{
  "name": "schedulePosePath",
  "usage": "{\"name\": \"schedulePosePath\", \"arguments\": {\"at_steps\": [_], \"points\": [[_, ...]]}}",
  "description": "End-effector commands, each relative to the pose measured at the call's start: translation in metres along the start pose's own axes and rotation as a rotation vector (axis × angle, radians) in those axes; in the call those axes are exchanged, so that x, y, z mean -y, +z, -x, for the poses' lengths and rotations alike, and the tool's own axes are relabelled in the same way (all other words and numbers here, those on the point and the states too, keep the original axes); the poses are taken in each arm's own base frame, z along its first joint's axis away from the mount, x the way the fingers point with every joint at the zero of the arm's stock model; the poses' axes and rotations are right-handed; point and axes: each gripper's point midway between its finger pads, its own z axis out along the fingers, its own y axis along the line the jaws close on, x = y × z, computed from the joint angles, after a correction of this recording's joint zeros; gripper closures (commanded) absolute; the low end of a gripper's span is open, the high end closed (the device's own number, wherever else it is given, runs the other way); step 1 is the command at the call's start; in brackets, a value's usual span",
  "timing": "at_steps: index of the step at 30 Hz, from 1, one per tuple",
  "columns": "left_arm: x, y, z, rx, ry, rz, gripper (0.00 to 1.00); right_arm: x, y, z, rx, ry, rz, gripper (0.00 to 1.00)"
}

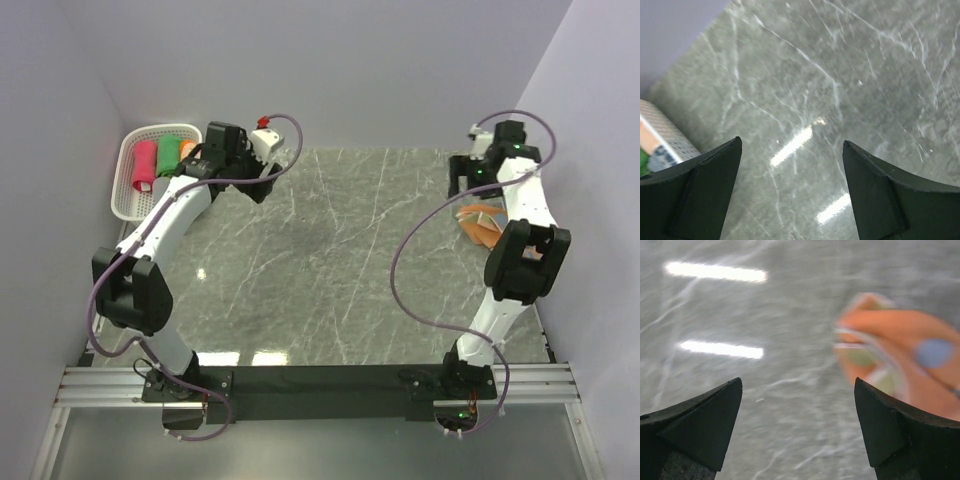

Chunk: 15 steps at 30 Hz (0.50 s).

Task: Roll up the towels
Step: Move the towel to the center of the board

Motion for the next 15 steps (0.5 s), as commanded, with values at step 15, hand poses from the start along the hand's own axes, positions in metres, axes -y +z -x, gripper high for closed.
{"name": "schedulePosePath", "arguments": {"at_steps": [15], "points": [[0.014,0.020,-0.017,-0.092,-0.056,-0.053,0.14,0.102,0.059,-0.042,-0.242,0.046,-0.232,0.07]]}}
